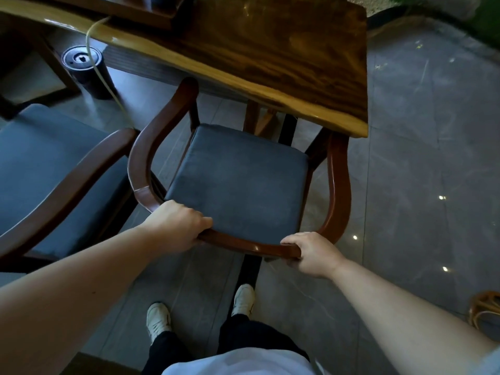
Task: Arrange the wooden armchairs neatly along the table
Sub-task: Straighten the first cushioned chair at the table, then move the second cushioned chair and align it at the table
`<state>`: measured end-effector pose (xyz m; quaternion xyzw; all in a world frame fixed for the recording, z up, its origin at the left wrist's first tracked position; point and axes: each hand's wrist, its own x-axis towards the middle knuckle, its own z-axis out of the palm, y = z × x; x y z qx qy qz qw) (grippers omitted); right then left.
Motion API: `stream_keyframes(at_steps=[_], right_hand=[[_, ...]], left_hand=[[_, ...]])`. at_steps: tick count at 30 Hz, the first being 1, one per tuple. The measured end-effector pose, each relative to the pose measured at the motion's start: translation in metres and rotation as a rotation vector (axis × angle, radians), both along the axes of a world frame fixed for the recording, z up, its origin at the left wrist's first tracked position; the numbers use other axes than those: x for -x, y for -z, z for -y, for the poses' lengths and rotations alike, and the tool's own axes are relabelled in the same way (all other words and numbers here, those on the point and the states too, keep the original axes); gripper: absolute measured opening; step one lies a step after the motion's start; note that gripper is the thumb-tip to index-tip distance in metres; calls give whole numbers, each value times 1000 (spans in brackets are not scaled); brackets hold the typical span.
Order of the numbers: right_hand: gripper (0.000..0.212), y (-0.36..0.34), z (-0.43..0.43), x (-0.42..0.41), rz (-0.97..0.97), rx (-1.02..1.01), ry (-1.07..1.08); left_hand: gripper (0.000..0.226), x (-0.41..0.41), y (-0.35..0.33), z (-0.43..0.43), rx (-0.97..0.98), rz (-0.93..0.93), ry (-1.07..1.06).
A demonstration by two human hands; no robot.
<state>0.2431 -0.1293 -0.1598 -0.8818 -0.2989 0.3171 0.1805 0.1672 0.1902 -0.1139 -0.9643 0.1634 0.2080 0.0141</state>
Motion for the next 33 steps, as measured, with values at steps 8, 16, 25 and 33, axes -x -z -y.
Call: stream_keyframes(at_steps=[8,16,25,33], right_hand=[[89,-20,-28,-7,32,93,-218],[81,-54,-159,-6,223,-181,-546],[68,-69,-273,16,233,-247,-786],[64,-57,-345,55,179,-148,-856]], left_hand=[[39,15,-12,1,135,59,-169],[64,92,-48,-53,54,320,-589],[47,177,-71,-109,45,427,-978],[43,225,-46,-174,33,360,-1033]])
